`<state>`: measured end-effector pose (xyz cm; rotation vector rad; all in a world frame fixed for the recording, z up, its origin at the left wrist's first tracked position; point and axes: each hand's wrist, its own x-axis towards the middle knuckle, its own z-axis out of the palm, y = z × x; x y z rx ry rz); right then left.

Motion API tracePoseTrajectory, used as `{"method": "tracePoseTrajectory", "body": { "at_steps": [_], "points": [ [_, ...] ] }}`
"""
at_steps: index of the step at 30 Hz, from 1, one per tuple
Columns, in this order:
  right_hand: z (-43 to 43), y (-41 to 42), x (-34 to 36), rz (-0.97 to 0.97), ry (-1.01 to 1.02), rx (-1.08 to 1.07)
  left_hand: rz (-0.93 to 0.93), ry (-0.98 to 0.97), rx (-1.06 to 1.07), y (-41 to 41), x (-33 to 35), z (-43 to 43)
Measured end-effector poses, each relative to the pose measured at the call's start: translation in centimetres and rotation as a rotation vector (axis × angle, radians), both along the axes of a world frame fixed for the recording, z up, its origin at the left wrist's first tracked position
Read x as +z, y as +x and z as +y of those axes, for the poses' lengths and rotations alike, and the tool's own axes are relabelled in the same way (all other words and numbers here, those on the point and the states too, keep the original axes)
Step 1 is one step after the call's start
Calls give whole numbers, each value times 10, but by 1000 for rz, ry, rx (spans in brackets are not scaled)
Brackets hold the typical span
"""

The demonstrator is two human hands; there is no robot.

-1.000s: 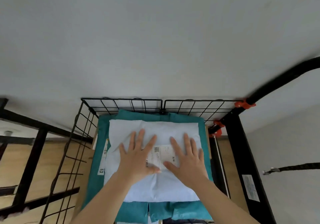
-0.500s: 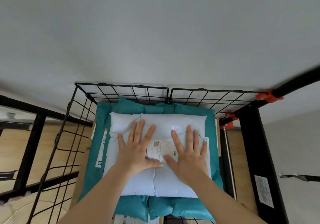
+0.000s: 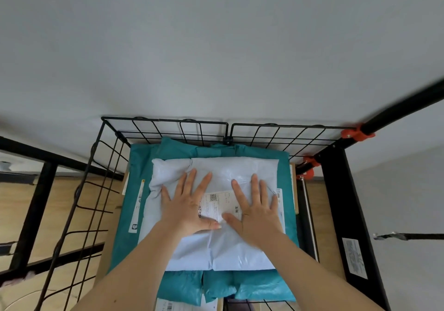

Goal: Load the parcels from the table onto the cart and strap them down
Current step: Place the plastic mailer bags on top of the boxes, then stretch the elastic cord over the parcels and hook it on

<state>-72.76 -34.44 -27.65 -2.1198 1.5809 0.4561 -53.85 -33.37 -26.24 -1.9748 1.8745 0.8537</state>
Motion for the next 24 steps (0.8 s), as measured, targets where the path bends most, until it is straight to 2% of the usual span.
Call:
{"method": "tracePoseTrajectory", "body": {
  "at_steps": [5, 10, 13, 18, 24],
  "points": [
    [-2, -12, 39, -106, 80, -67, -30, -39, -22, -14, 34, -2],
    [12, -43, 83, -287, -27, -300, 23, -198, -88, -31, 77, -4],
    [7, -61, 116, -415, -163, -410, 68, -294, -146, -56, 109, -16],
    [-8, -98, 190, -525, -424, -514, 306, -378, -222, -121, 174, -39],
    [-2, -150, 275, -550, -660, -575, 559, -471, -311, -197, 247, -47]
  ]
}}
